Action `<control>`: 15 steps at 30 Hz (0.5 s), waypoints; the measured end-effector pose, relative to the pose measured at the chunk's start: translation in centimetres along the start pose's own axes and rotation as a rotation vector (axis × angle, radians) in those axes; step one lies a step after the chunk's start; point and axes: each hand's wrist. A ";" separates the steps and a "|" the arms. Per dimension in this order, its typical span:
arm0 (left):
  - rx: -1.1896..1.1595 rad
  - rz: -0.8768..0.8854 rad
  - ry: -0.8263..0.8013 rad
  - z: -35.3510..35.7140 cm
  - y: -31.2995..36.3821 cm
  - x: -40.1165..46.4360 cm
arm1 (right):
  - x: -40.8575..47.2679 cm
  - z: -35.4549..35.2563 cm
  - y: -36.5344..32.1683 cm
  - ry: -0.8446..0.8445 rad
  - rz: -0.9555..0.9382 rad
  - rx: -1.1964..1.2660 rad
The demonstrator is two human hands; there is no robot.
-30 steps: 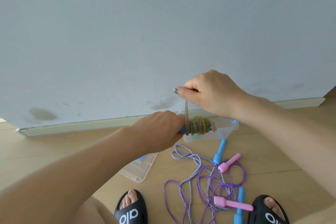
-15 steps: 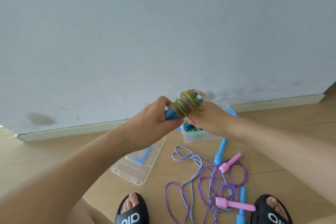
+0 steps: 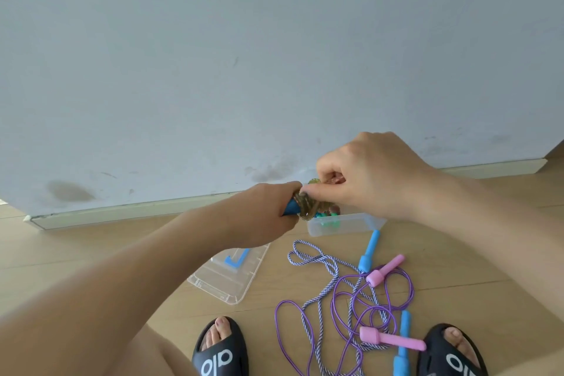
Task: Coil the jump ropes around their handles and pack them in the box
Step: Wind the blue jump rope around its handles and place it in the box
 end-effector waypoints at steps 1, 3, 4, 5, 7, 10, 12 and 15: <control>0.036 0.032 0.015 0.0 0.1 -0.1 | 0.1 -0.1 0.2 0.010 -0.004 0.016; 0.112 0.095 0.037 0.1 0.4 -0.3 | 0.4 0.1 0.5 0.000 0.021 0.059; 0.133 0.126 0.047 0.2 0.6 -0.4 | 0.5 0.4 0.7 -0.025 0.051 0.094; 0.143 0.151 0.054 0.2 0.6 -0.4 | 0.6 0.7 1.0 -0.058 0.090 0.154; 0.147 0.197 0.065 0.1 0.6 -0.5 | 0.5 1.4 1.5 -0.122 0.182 0.320; 0.106 0.237 0.069 -0.3 0.6 -0.7 | 0.2 2.6 1.8 -0.142 0.255 0.445; 0.083 0.251 0.067 -0.5 0.7 -0.9 | 0.3 2.7 1.7 -0.151 0.287 0.486; 0.027 0.276 0.089 -0.5 1.2 -1.4 | 0.5 2.8 1.5 -0.267 0.347 0.585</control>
Point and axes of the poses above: each hand's wrist, its own x-axis towards the middle knuckle, its own z-axis out of the palm, y = z × x, and after that the axes turned 14 degrees about y, right-handed
